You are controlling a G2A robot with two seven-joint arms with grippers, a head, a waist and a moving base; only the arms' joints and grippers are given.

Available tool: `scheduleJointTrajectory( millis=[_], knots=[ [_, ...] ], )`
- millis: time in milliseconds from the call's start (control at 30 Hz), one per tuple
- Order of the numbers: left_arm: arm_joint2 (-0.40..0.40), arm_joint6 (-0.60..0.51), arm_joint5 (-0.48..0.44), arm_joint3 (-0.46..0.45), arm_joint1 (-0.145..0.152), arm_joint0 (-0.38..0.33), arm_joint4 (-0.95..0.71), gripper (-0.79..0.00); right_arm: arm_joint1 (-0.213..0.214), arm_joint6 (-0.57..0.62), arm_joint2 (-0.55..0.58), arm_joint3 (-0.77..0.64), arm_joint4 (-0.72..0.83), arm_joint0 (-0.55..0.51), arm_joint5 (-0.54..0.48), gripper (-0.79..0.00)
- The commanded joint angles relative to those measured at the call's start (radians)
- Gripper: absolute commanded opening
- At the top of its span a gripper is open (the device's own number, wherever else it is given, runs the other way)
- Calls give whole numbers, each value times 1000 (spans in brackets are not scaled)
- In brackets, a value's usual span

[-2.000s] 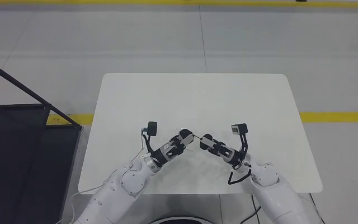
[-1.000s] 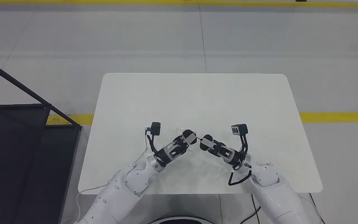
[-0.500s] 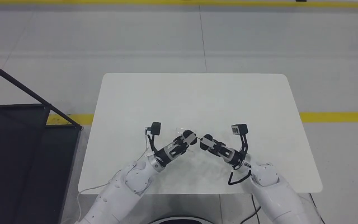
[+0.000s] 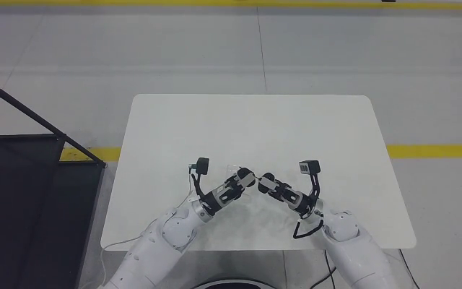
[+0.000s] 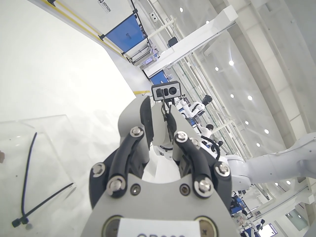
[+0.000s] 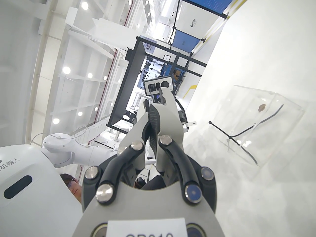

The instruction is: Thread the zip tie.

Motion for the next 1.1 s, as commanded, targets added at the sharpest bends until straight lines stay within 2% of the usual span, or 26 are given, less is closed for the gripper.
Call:
scheduleJointTrajectory(
  millis=[0,433,533,567,600,800,833,900,933,1067],
  knots=[
    [-2,0,-2,2,-1,0,0,-631,0,-2,0,0,-3,0,2,-785],
    [-12,-8,-6,7,-10,1,-2,-665,-4,-6,-5,4,-14,4,13,-785],
    [-13,-9,-6,9,-12,2,-2,-699,-5,-4,-4,6,-13,4,14,-785],
    [-13,-10,-4,10,-13,2,-3,-773,-5,-5,-4,6,-14,4,13,-785],
    [-14,-11,-4,10,-13,2,-3,-785,-5,-5,-4,6,-15,4,13,-785],
    [-18,-17,-7,12,-16,2,1,-785,-6,-5,-3,8,-12,5,12,-785],
    [-19,-17,-8,12,-17,2,1,-785,-7,-7,-3,8,-12,4,12,-628],
    [-25,-16,-6,12,-17,1,5,-785,-7,-9,-1,7,-10,4,14,-197],
    [-31,-14,-6,11,-17,0,8,-785,-7,-9,1,7,-10,3,13,-132],
    [-73,-13,-10,-11,-9,10,30,-785,-3,-24,18,-11,-50,-4,9,-102]
  ],
)
